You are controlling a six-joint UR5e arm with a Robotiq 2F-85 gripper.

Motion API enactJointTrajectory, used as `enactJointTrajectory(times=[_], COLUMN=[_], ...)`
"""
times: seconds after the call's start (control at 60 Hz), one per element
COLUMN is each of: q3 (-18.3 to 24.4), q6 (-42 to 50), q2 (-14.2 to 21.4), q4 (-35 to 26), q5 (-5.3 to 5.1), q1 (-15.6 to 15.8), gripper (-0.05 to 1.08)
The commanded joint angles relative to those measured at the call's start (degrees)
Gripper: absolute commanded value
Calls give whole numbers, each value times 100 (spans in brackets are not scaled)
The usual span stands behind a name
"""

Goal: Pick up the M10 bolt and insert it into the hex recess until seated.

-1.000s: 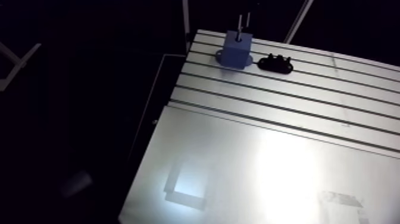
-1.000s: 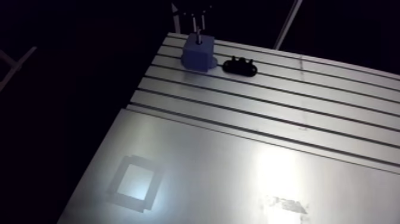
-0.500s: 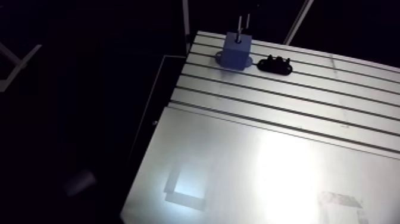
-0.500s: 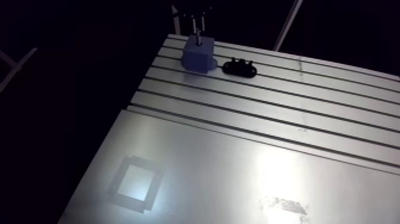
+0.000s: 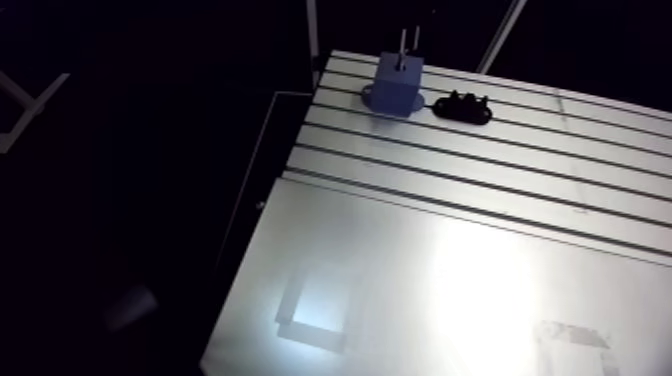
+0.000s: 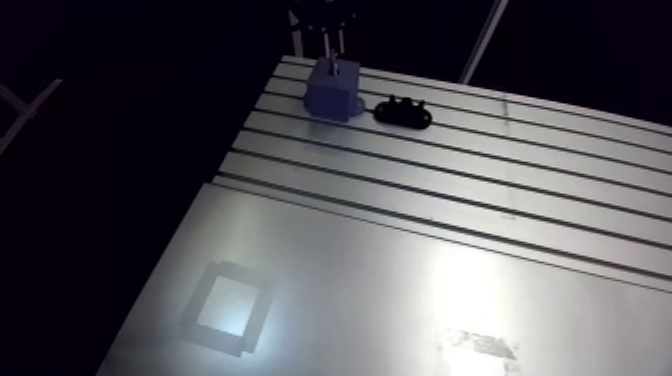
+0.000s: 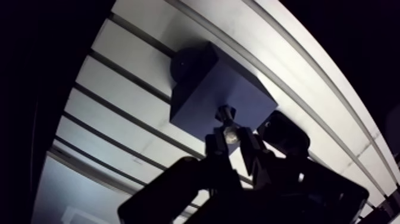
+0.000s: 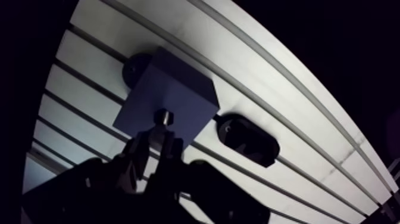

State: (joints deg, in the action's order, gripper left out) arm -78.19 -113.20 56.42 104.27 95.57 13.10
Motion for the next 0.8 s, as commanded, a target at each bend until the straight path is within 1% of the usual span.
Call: enactJointTrajectory(times=[0.017,0.417,0.533,0.55,0.567,0.583,0.6,0.633,0.667,0.683,0.8], q3=[-24,-25,-25,-25,-25,-25,-25,-18,-18,-17,-16], q6=[-5,-13,-14,-14,-14,-14,-14,-14,-14,-14,-7], q2=[-13,-22,-31,-31,-31,-31,-31,-31,-31,-31,-31], q4=[9,10,3,2,2,2,2,-15,-15,-16,-16], q5=[1,1,1,1,1,1,1,-15,-15,-8,-7], q1=[-7,-9,-9,-9,-9,-9,-9,-9,-9,-9,-9], gripper=[84,84,76,69,69,55,55,9,9,2,1])
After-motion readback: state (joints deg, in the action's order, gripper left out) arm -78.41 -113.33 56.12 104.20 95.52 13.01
